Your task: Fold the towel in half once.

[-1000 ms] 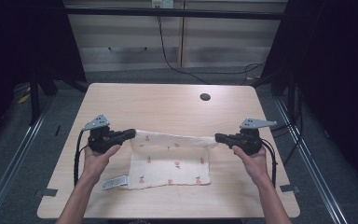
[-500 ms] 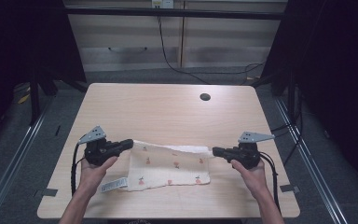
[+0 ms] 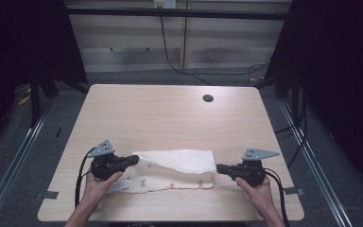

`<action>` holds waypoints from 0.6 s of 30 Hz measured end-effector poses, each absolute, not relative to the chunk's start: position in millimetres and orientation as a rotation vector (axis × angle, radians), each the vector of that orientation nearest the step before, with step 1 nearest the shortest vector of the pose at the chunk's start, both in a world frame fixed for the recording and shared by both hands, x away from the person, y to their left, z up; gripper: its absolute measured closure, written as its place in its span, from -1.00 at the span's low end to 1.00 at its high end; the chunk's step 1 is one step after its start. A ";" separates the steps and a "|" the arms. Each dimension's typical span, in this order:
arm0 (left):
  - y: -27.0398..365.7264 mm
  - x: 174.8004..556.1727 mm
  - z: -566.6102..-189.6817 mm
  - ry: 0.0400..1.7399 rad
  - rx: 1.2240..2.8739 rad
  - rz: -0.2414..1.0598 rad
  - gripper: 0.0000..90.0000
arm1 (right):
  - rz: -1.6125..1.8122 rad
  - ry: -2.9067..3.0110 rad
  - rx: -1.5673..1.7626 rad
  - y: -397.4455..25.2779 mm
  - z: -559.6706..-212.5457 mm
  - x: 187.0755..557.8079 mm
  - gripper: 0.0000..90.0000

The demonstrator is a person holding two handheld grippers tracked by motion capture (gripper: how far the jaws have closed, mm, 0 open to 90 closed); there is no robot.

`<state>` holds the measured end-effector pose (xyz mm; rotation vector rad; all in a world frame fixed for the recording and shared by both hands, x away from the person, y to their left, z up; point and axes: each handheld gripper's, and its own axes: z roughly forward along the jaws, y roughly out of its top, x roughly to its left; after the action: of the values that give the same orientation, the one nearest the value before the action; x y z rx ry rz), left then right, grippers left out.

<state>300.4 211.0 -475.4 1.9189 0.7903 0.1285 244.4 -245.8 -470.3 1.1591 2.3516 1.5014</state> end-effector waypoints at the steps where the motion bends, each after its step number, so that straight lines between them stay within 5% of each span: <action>1: 211.2 301.0 -477.4 0.788 1.930 0.122 0.93 | 1.489 2.367 1.156 -245.5 -471.8 241.8 0.99; 18: 204.9 301.5 -481.1 0.784 1.935 0.116 0.93 | 1.285 2.606 1.120 -225.6 -504.4 220.2 0.99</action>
<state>301.5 204.9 -481.1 1.9349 0.7836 0.1164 220.2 -225.6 -504.4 1.1199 2.6056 1.2849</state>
